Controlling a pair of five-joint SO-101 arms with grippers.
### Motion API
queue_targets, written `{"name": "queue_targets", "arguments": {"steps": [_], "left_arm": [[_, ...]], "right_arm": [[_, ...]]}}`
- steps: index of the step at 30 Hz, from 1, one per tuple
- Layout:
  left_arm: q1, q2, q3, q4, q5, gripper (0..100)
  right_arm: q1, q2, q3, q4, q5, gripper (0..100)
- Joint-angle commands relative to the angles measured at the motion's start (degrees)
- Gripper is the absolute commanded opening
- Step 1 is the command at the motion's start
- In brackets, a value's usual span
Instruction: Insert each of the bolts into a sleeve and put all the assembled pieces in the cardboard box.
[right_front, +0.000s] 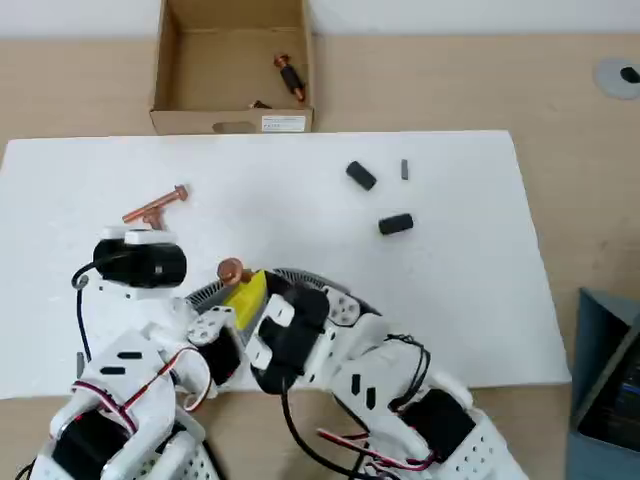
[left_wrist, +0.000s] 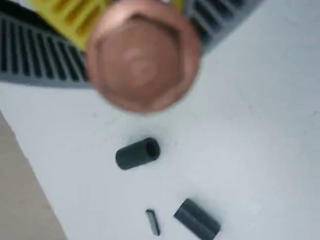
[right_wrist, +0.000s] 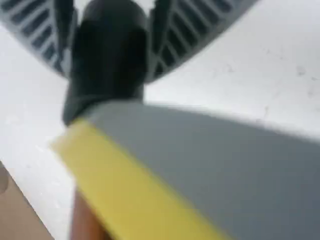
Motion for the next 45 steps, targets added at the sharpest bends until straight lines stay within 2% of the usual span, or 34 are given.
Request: {"name": "queue_targets", "arguments": {"steps": [1, 4, 9, 22, 24, 27, 28, 31, 35, 41, 45], "left_arm": [[-2.1, 0.1, -0.5, 2.3, -0.3, 16], [-4.7, 0.2, -0.8, 4.2, -0.4, 21], [-6.5, 0.2, -2.9, 7.1, -0.2, 21], [-6.4, 0.2, -11.9, 7.6, -0.5, 21], [-6.5, 0.2, -12.9, 7.6, -1.1, 18], [-7.5, 0.1, -13.9, 7.3, -4.7, 5], [-8.8, 0.0, -14.2, 7.1, -6.0, 0], [-14.9, 0.0, -14.2, 7.0, -9.8, 2], [-25.6, 0.0, -12.4, 7.4, -15.2, 0], [-41.2, 0.0, 1.0, 7.2, -21.0, 0], [-47.4, 0.0, 10.5, 7.2, -22.9, 0]], "right_arm": [[-2.4, -8.7, -2.5, -1.9, 0.4, 0.9], [-2.4, -8.7, -2.5, -1.9, 0.4, 0.9], [-2.4, -8.7, -2.2, -1.9, 0.4, 0.9], [-2.2, -8.7, -2.0, -1.9, 0.4, 0.9], [-2.2, -8.7, -2.0, -1.9, 0.4, 0.9], [-2.1, -8.7, -2.1, -1.9, 0.3, 0.9], [-2.0, -8.7, -2.1, -1.9, 0.2, 0.9], [-1.7, -8.7, -2.1, -1.9, 0.1, 0.9], [2.4, -8.7, -2.0, -1.8, -2.9, 0.9], [12.4, -7.3, -2.7, -1.4, -8.6, 0.9], [16.2, -0.8, -9.0, -0.4, -14.6, 0.9]]}}
